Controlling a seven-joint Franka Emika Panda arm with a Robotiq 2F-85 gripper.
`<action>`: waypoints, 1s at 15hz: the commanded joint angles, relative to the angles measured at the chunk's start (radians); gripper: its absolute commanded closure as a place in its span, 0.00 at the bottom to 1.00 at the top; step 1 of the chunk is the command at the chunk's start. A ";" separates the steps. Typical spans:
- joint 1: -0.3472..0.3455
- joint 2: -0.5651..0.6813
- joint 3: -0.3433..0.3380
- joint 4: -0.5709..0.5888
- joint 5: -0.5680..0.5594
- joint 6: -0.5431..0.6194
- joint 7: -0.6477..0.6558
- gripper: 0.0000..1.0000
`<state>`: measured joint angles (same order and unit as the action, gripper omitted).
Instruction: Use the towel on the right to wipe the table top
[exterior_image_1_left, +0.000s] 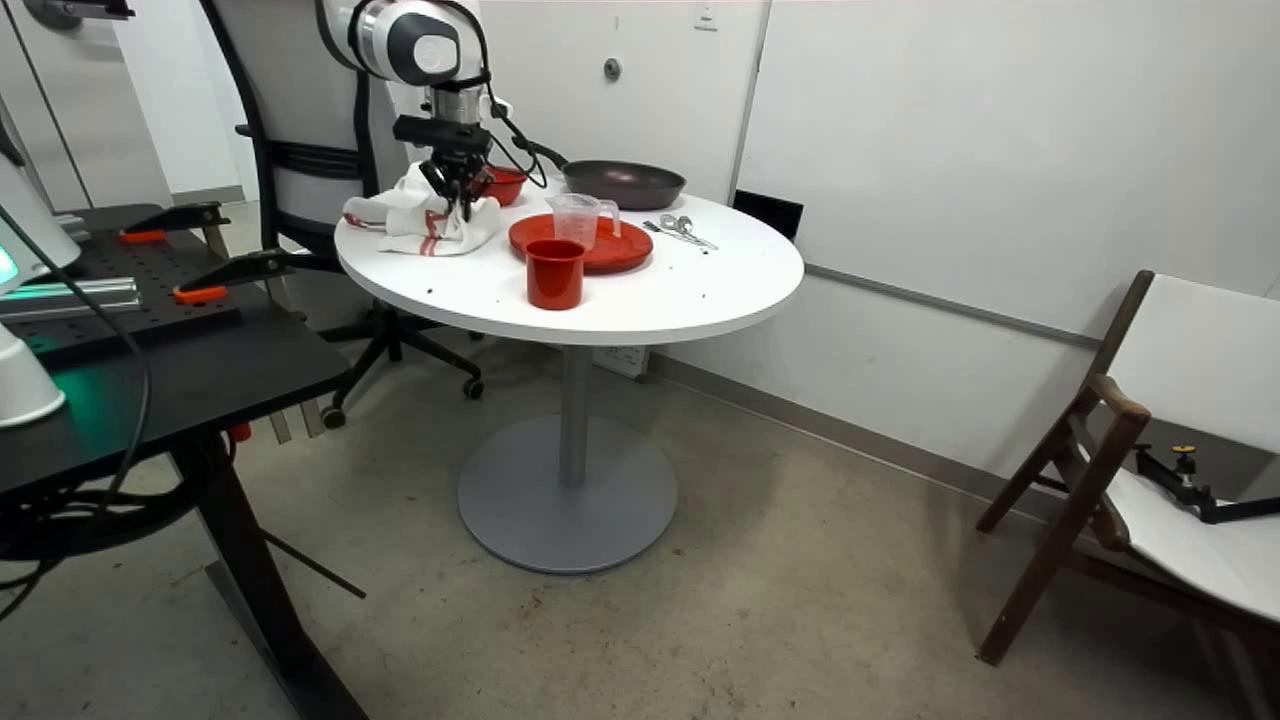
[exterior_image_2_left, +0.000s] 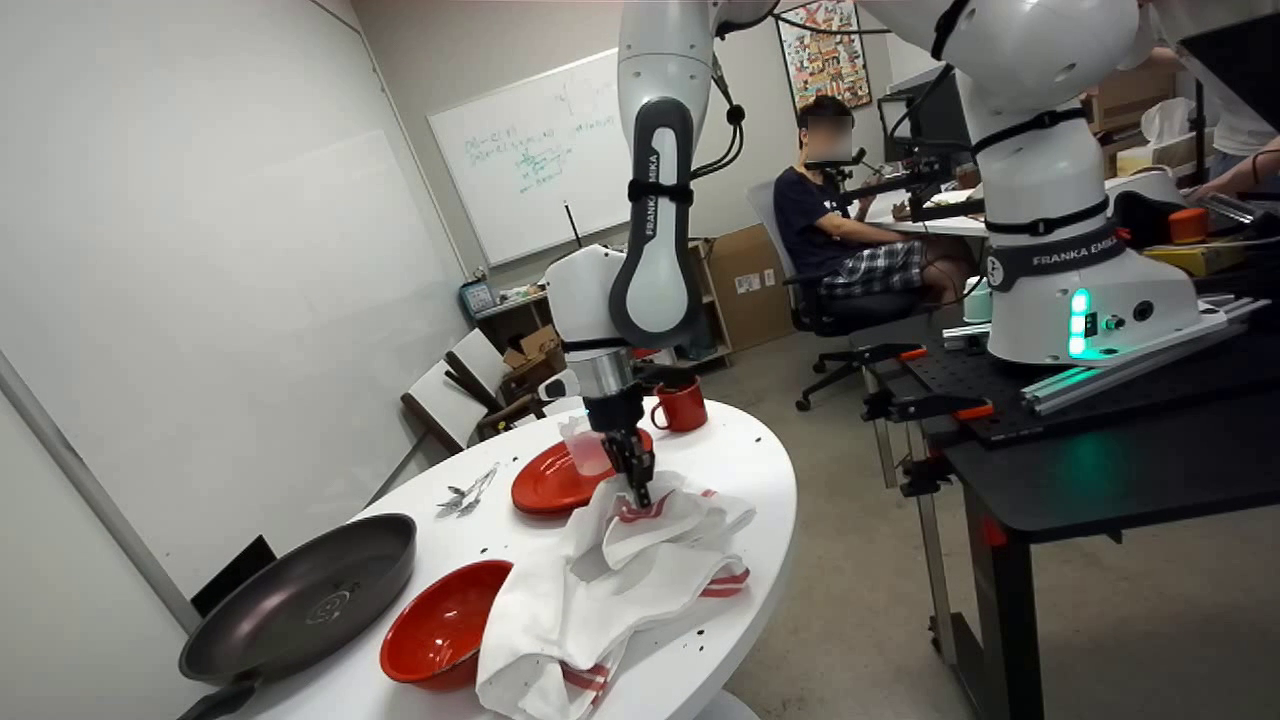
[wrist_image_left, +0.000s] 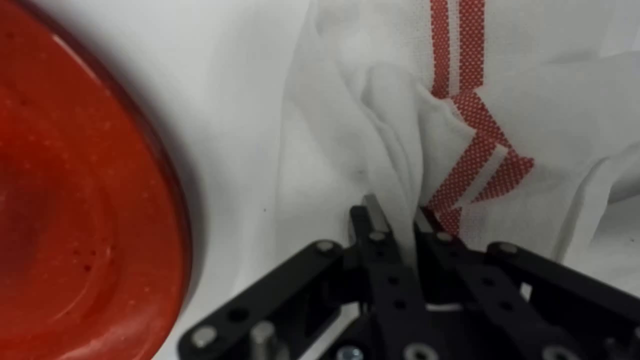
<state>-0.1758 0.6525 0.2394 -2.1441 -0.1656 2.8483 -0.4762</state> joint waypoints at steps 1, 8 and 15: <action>0.012 0.036 -0.002 0.098 0.008 0.004 -0.011 0.97; 0.021 0.077 -0.009 0.202 0.011 0.004 -0.001 0.97; 0.033 0.152 -0.033 0.231 -0.001 -0.013 0.007 0.97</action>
<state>-0.1650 0.7567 0.2280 -1.9493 -0.1656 2.8460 -0.4757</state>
